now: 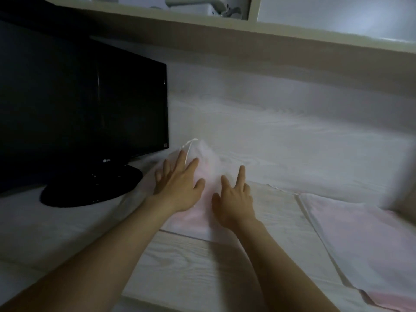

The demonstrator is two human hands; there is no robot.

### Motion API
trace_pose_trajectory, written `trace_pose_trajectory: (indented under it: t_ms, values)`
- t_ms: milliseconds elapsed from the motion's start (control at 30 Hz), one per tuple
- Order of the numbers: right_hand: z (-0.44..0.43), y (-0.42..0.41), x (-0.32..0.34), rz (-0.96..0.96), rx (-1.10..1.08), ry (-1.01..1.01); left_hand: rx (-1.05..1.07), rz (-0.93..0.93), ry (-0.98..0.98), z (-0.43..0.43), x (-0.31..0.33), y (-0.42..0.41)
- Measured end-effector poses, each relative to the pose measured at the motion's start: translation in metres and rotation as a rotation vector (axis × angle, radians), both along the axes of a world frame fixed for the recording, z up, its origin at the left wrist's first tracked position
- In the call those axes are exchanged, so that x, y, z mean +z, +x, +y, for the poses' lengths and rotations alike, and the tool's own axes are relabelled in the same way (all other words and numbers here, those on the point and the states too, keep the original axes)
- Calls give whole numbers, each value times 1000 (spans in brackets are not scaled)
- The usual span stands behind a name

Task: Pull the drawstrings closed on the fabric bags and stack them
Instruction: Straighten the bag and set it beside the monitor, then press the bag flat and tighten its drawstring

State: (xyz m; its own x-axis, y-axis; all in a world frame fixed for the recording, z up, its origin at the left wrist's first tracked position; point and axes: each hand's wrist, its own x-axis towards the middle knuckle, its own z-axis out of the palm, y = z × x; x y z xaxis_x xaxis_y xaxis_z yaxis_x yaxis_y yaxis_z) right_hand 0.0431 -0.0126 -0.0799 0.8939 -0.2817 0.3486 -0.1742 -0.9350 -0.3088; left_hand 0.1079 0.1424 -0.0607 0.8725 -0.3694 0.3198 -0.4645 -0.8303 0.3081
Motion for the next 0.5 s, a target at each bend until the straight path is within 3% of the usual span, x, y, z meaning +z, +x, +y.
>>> trace_pose_trajectory:
  t_ms: [100, 233, 367, 500]
  values:
    - [-1, 5, -13, -21, 99, -146, -14, 86, 92, -3, -24, 23]
    - [-4, 14, -35, 3, 340, -43, -46, 165, 144, -4, -38, 43]
    - [-6, 11, -31, 29, 340, 145, -125, 197, 146, -7, -32, 39]
    - [-12, 11, -32, 94, 294, 115, -65, 255, 172, -9, -42, 51]
